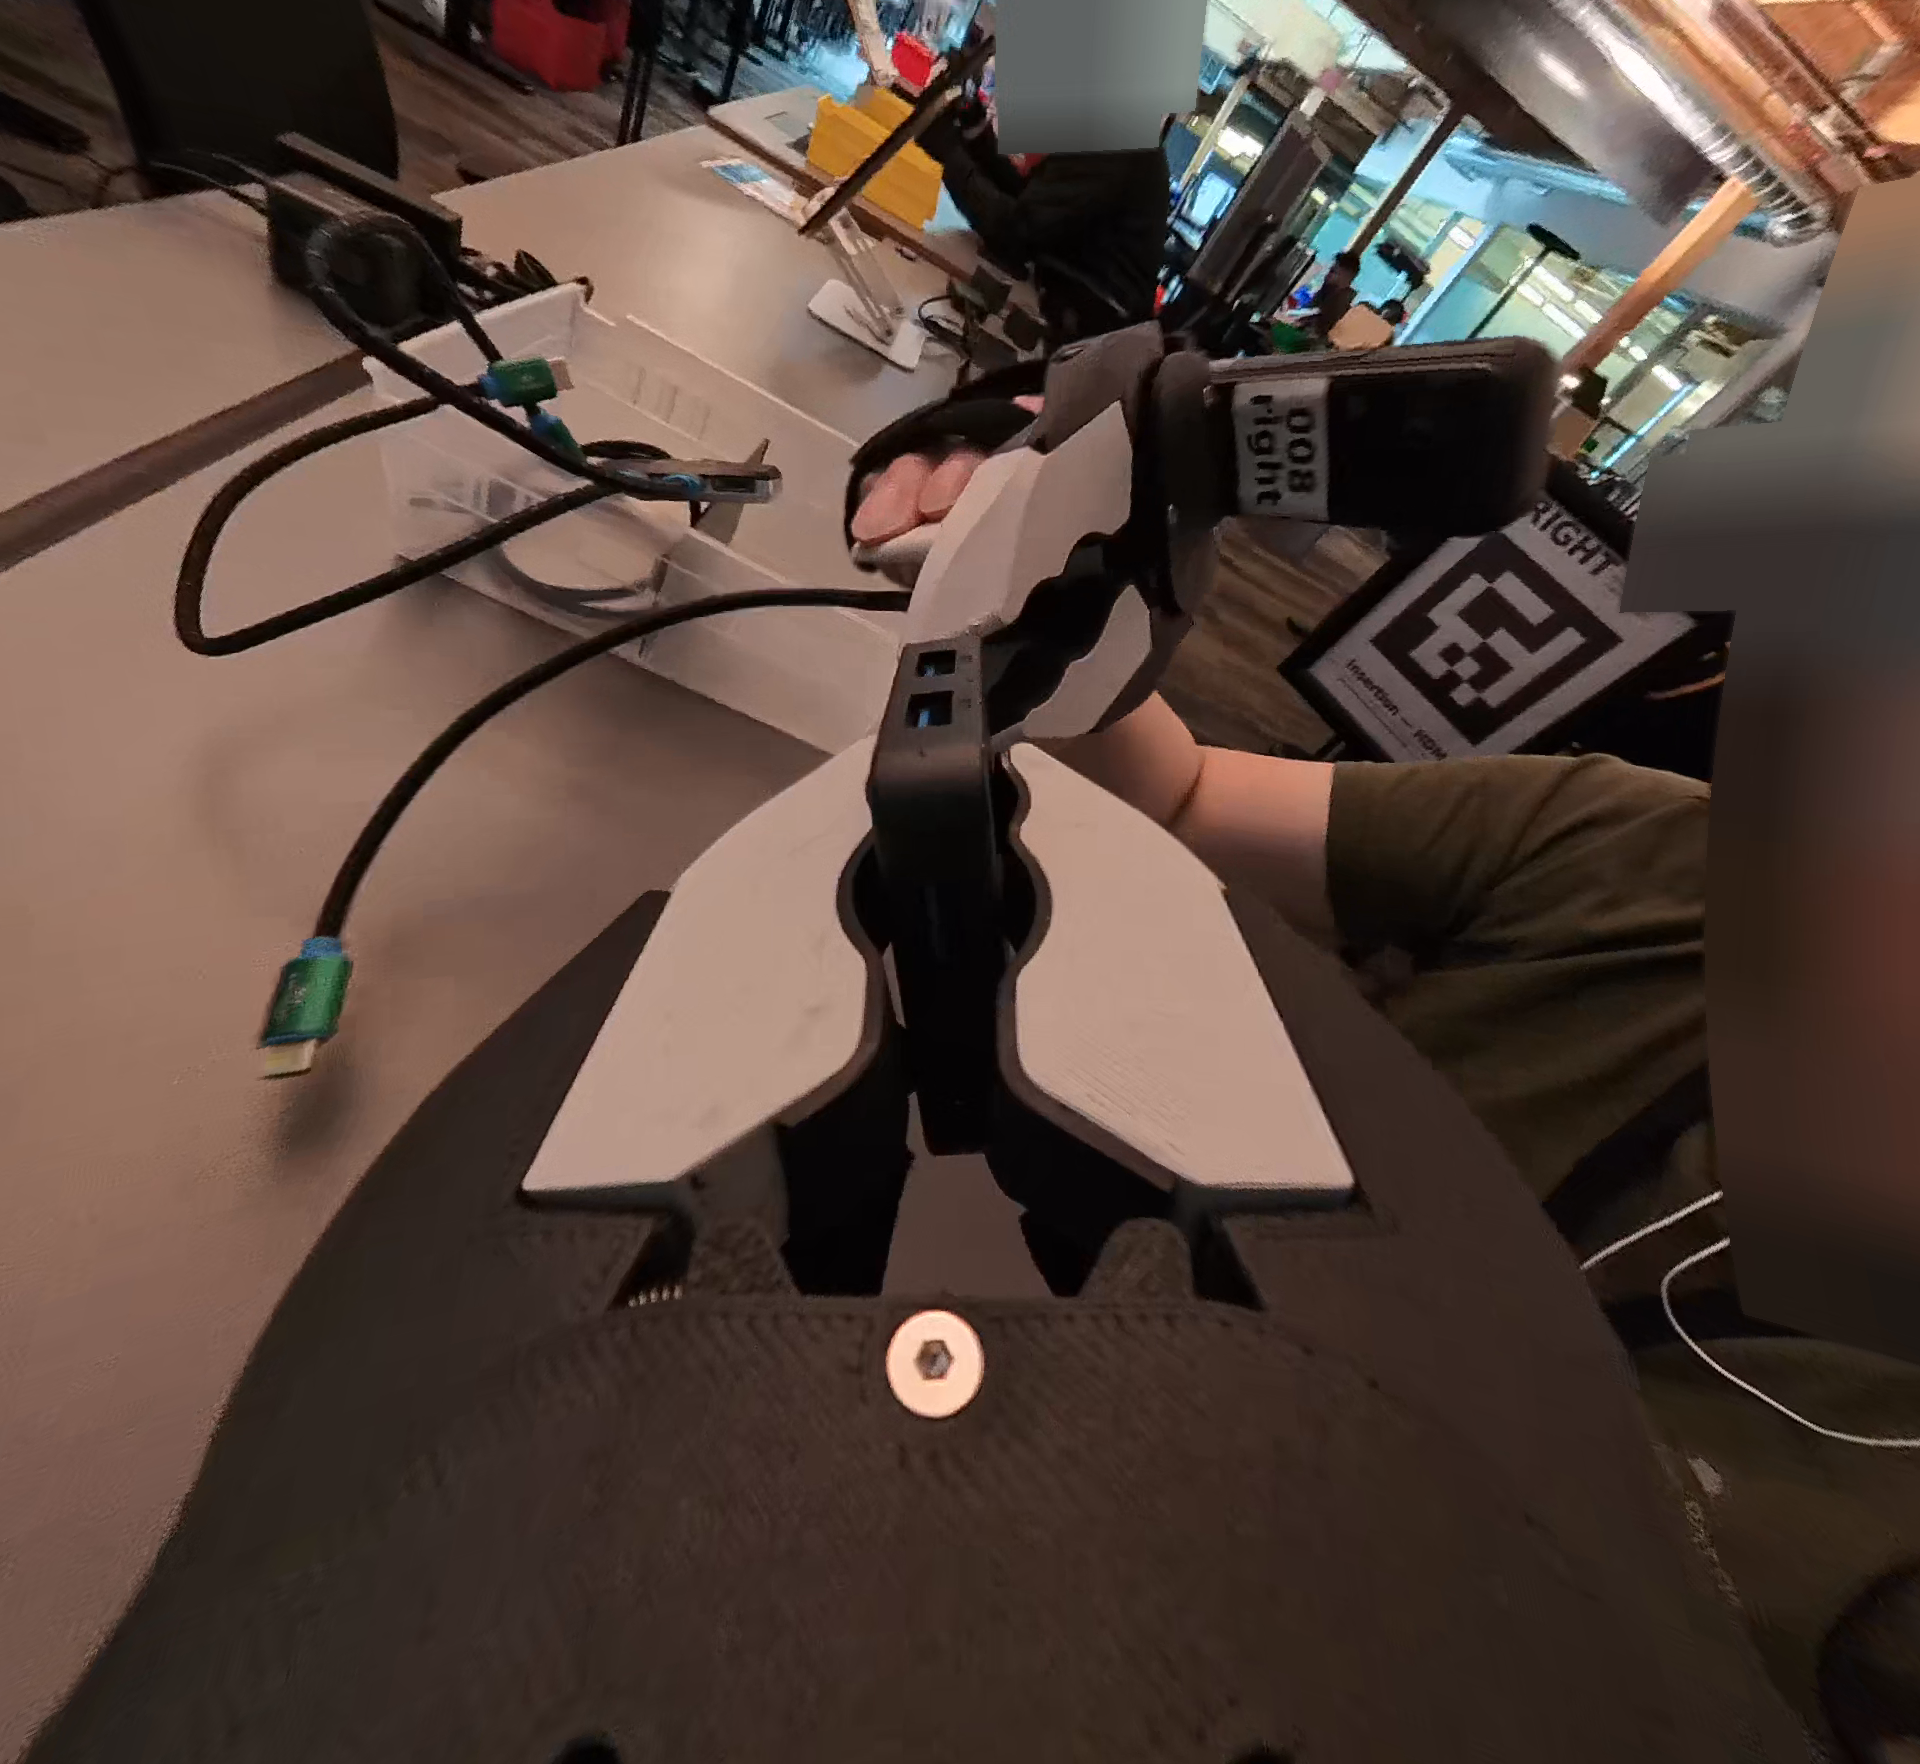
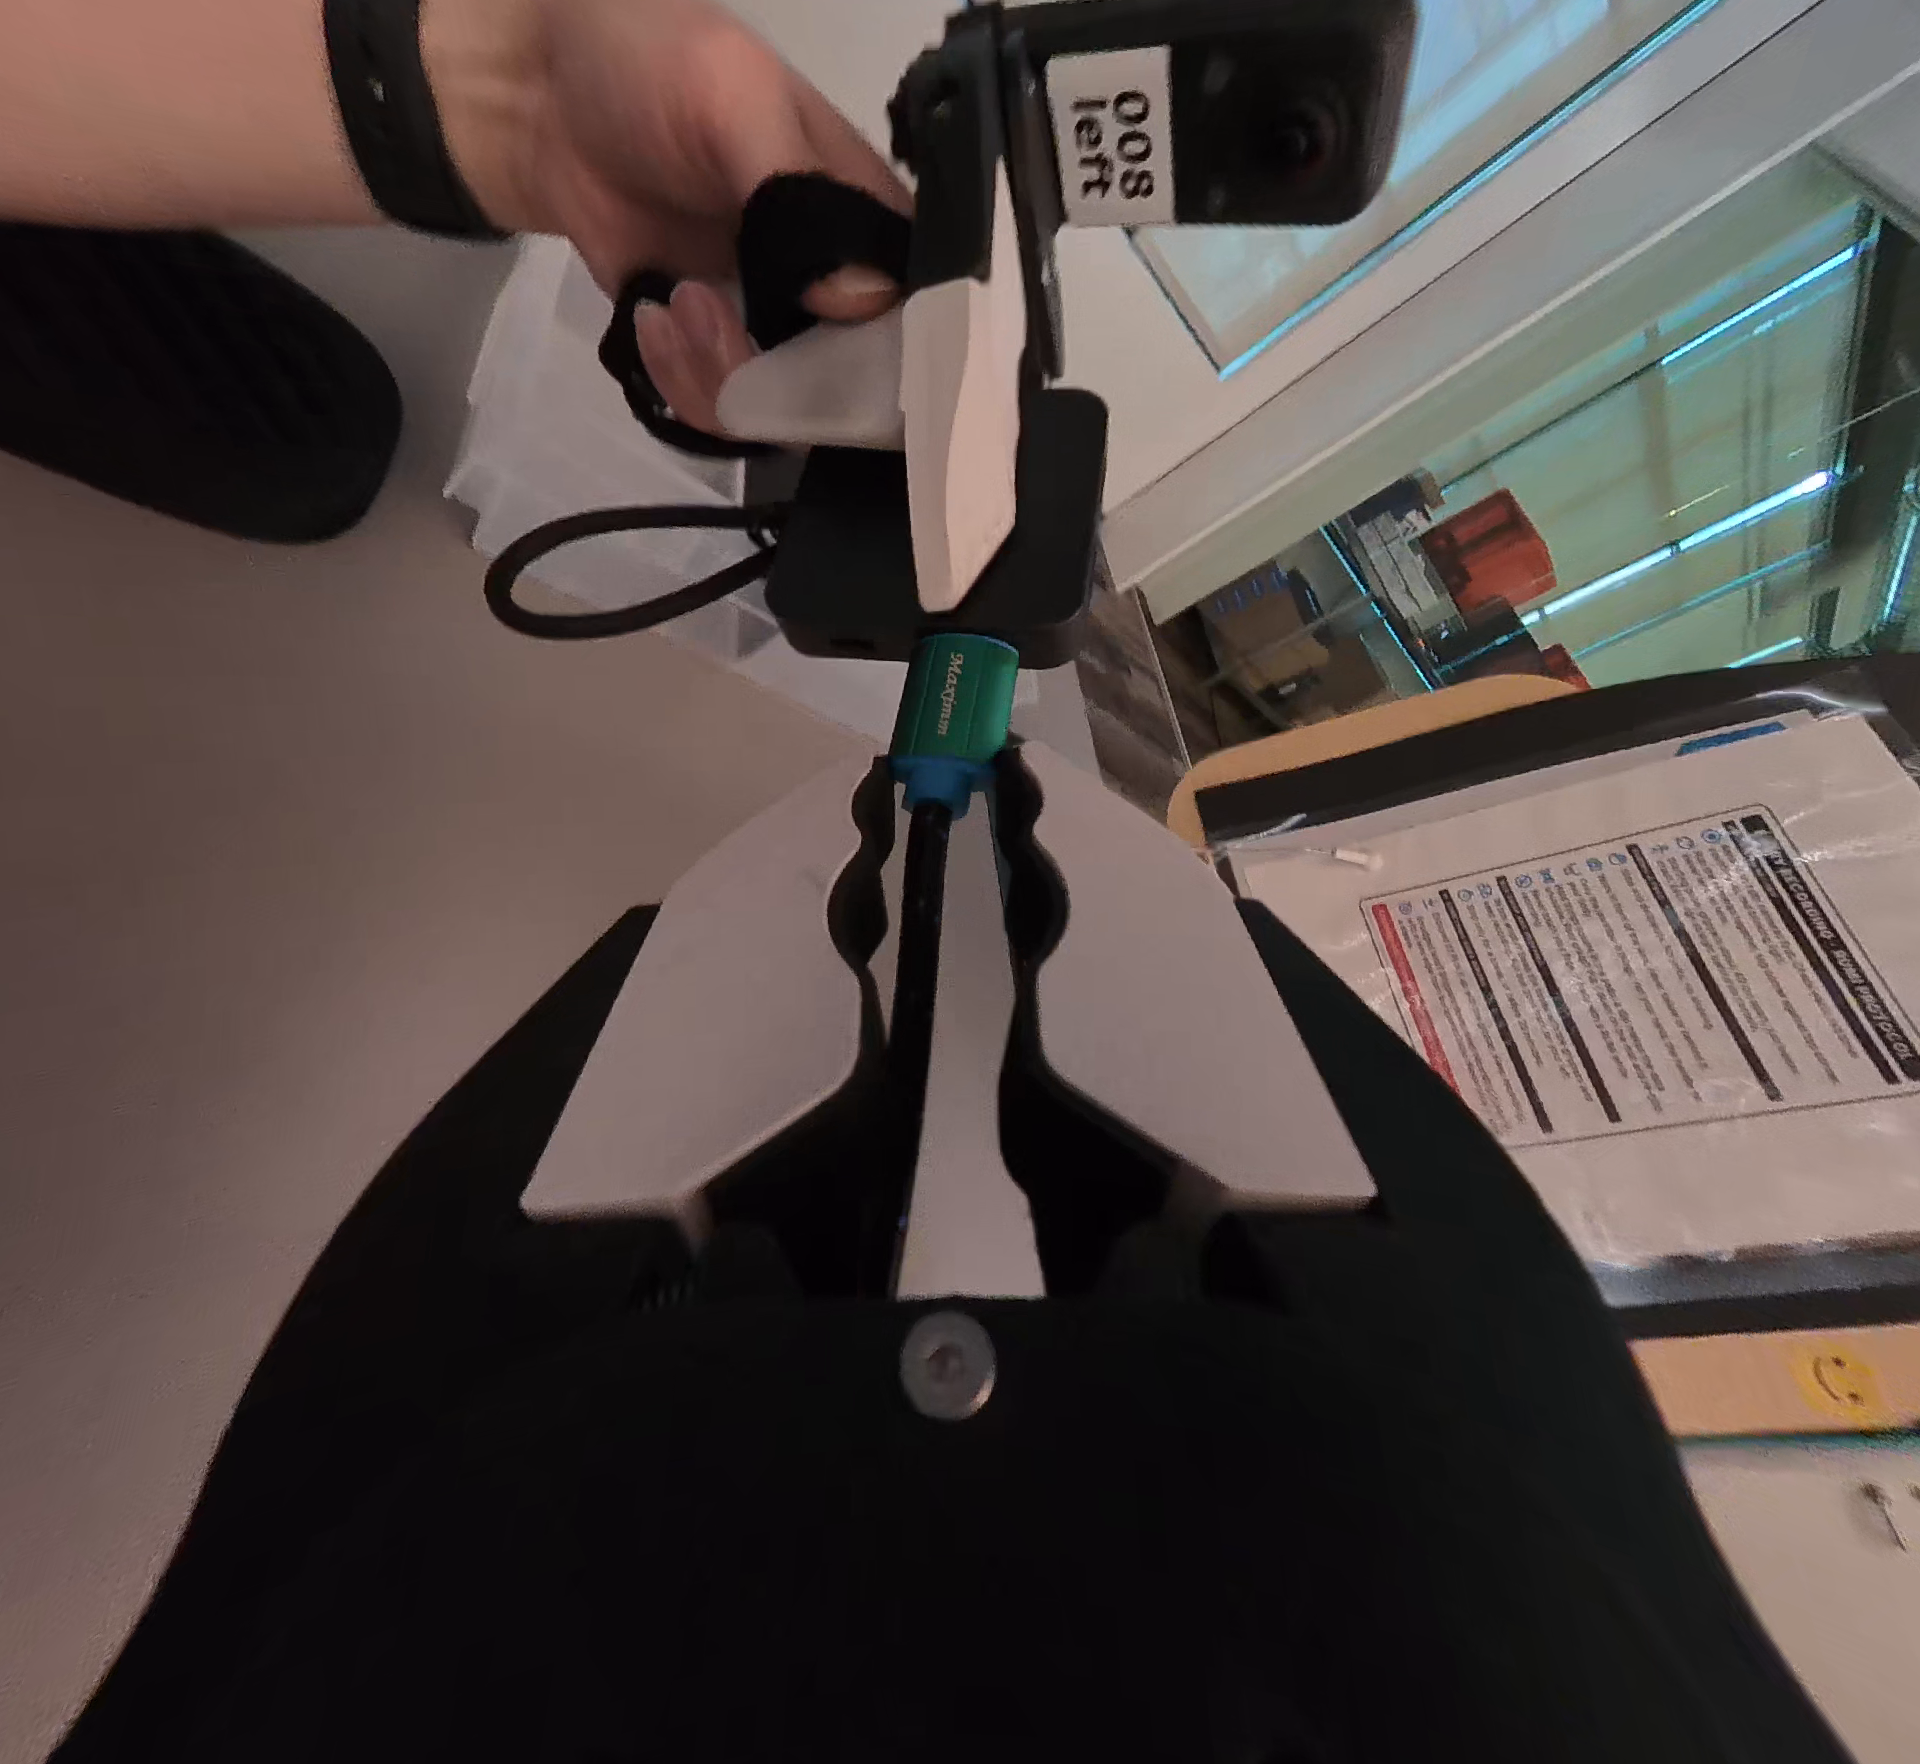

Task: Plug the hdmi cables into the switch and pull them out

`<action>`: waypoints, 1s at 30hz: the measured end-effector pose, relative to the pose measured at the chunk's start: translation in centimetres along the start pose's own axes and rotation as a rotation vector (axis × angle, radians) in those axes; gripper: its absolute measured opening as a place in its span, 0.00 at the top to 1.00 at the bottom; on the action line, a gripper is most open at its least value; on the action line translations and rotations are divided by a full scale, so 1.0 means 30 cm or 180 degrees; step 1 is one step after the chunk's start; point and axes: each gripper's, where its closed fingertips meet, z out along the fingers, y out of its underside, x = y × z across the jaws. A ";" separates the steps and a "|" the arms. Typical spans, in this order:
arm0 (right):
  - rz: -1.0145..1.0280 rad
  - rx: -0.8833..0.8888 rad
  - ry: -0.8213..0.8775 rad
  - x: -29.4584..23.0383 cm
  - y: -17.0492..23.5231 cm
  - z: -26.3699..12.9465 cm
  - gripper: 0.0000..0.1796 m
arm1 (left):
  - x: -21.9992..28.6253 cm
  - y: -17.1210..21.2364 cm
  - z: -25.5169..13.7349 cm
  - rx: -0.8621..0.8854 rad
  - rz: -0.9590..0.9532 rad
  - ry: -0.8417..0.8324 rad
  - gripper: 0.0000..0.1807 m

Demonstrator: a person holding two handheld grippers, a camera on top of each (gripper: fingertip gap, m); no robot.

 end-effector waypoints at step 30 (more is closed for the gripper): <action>0.3056 0.0202 -0.1915 -0.139 0.002 0.072 0.92 | -0.041 0.213 0.042 -0.1477 0.0885 -0.0531 0.92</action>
